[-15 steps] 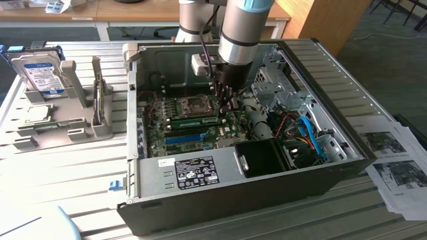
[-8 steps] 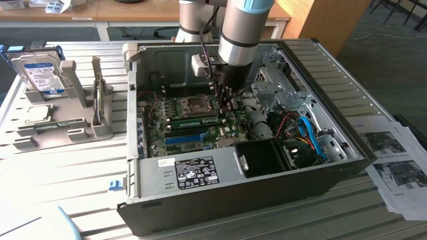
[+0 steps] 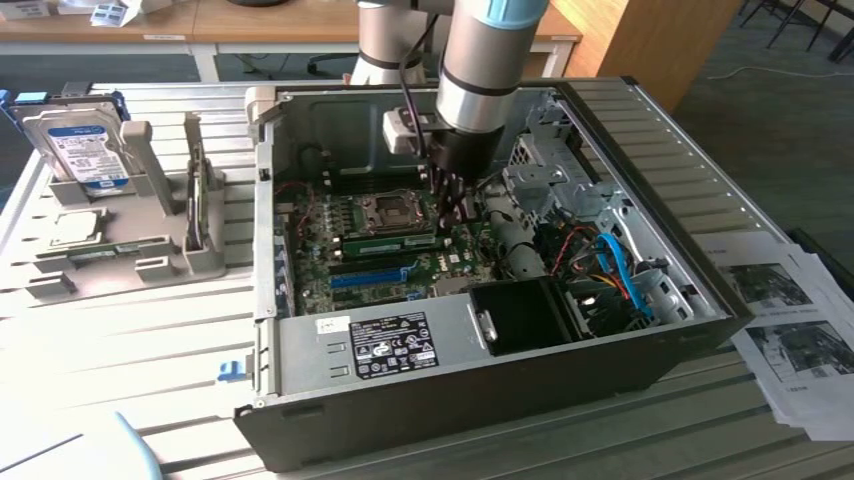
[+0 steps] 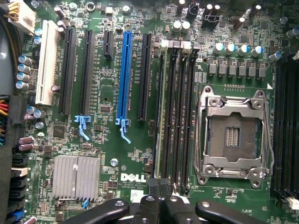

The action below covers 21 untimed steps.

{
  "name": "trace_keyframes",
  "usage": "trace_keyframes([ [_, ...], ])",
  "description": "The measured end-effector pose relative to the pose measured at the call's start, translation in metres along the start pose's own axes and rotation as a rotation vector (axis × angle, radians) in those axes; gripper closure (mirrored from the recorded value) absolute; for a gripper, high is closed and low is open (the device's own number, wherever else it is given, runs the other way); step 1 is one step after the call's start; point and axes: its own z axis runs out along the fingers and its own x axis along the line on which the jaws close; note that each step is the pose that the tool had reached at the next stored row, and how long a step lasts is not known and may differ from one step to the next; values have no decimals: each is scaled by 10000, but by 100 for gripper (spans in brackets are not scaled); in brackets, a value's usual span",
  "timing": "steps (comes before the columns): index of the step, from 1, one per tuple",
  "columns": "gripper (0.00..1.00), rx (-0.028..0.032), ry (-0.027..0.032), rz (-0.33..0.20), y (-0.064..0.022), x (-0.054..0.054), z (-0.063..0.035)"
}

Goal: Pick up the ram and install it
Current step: 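Press down the ram until it locks into place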

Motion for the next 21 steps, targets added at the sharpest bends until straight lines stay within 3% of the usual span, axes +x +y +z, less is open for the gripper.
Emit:
trace_keyframes([
  [21, 91, 0, -1, 1, 0, 0, 13],
])
